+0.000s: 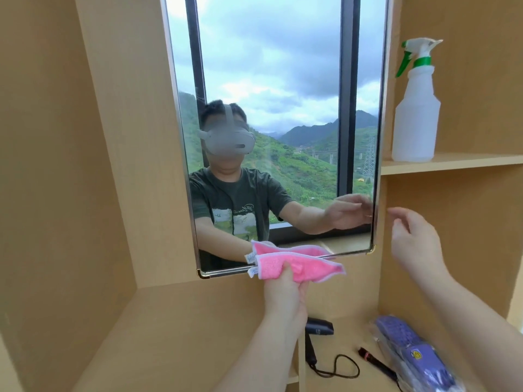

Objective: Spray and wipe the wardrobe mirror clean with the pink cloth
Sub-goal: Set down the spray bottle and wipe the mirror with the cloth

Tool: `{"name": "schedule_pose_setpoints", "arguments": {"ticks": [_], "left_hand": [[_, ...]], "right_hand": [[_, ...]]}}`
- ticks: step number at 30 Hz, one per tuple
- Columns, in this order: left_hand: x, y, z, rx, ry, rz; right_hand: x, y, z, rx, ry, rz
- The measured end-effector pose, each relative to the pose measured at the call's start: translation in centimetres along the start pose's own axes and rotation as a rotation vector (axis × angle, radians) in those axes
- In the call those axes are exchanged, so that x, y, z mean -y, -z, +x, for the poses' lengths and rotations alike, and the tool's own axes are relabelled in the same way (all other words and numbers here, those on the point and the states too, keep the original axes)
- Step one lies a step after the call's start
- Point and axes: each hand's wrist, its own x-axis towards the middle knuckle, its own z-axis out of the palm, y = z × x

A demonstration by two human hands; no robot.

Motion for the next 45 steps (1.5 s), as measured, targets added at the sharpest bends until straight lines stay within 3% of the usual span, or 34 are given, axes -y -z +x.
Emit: {"name": "schedule_pose_setpoints", "arguments": {"ticks": [4, 6, 15, 19, 22, 25, 29, 38, 45], "left_hand": [[0.4, 0.0, 0.5, -0.016, -0.080, 0.001], [0.3, 0.2, 0.2, -0.045, -0.103, -0.010], [-4.5, 5.2, 0.4, -0.315, -0.352, -0.015], [-6.6, 7.1, -0.3, -0.426, -0.505, 0.181], [-8.3, 8.3, -1.0, -0.286, -0.647, 0.569], [-9.7, 9.4, -0.9, -0.160, -0.631, 0.805], [-12.3, 9.5, 0.0, -0.019, -0.598, 0.961], [-14.3, 8.0, -1.1, 0.023, -0.620, 1.124], [-18.0, 11.8, -0.5, 0.139, -0.417, 1.305]], "right_hand": [[-0.4, -0.5, 3.6, 0.182, -0.038, 0.282], [-0.6, -0.9, 4.3, 0.247, -0.007, 0.287], [-0.7, -2.1, 3.6, 0.164, 0.102, 0.338], [-0.9, -2.2, 3.6, 0.171, 0.118, 0.336], [-0.6, -2.0, 3.5, 0.179, 0.114, 0.312], [-0.4, -1.8, 3.3, 0.177, 0.113, 0.308], [-0.2, -1.8, 3.4, 0.178, 0.109, 0.263], [-0.9, -1.8, 4.3, 0.154, 0.084, 0.127], [-0.8, -1.8, 4.3, 0.149, 0.086, 0.114]]}}
